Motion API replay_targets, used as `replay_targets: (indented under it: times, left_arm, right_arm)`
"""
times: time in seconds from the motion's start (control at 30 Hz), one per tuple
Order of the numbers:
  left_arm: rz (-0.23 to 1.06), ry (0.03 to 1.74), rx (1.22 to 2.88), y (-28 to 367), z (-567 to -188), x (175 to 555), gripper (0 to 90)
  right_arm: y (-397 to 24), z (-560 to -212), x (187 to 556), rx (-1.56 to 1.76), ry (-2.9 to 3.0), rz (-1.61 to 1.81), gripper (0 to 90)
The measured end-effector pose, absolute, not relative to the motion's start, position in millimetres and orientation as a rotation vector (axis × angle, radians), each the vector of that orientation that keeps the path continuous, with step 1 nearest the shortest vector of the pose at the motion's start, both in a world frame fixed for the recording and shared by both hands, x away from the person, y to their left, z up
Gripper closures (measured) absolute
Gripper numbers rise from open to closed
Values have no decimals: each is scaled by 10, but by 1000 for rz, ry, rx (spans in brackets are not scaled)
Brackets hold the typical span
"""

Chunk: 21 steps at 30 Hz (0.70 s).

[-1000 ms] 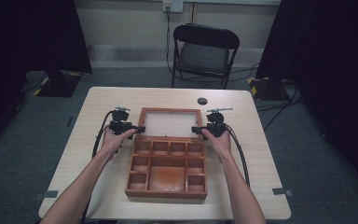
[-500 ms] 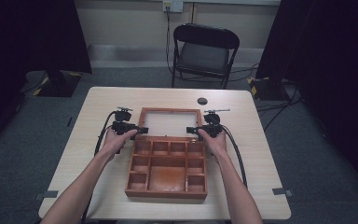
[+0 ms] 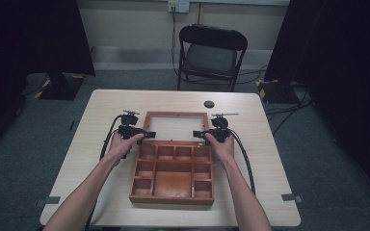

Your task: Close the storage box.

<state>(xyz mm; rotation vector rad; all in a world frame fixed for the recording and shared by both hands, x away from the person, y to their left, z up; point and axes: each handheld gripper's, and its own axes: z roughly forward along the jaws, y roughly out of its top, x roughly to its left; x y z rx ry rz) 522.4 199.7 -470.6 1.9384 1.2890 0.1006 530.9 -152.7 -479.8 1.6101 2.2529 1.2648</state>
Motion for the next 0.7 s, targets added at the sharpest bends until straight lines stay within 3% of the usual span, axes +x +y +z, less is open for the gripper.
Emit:
replay_targets:
  times: [0.47, 0.7]
  left_arm:
    - [135, 1278, 1952, 1949, -4652, 5240, 197]
    - [109, 1236, 1921, 1975, -4650, 5251, 227]
  right_arm:
    - [-1564, -4716, 5260, 1569, 2175, 1303, 268]
    - [-1595, -4637, 5231, 1551, 2150, 1342, 289]
